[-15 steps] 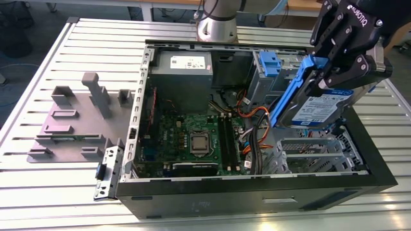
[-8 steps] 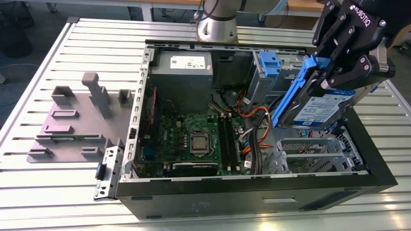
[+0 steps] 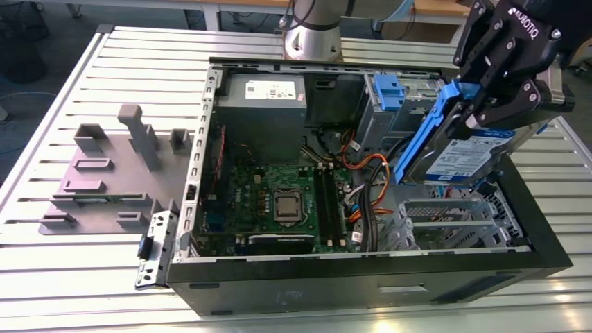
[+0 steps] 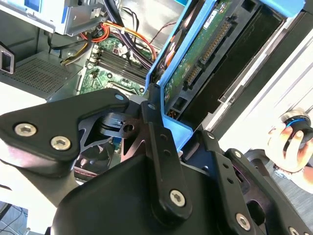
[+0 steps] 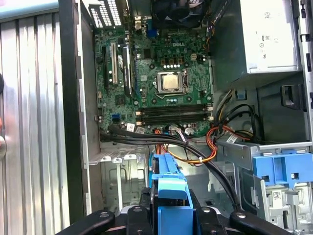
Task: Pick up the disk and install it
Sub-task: 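Pick up the disk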
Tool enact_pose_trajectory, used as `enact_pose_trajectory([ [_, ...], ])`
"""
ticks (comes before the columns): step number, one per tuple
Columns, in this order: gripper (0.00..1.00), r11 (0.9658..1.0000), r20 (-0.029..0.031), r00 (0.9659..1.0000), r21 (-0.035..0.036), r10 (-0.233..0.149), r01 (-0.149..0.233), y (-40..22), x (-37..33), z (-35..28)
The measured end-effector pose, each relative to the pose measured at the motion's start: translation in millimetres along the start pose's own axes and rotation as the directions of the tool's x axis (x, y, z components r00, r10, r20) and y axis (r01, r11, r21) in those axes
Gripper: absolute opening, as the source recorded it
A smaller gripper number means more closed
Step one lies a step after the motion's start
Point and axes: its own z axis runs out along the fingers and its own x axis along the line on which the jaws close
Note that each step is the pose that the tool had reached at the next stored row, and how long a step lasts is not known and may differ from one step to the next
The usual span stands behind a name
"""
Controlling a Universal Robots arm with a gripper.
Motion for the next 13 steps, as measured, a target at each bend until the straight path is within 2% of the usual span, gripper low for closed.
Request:
enact_pose_trajectory([
  [8, 0.37, 1.0000, 0.0000, 1.0000, 0.0000, 0.000, 0.000, -2.6, 0.0, -0.1],
  [13, 0.37, 1.0000, 0.0001, 1.0000, 0.0000, 0.000, 0.000, -2.9, 3.7, -0.1],
])
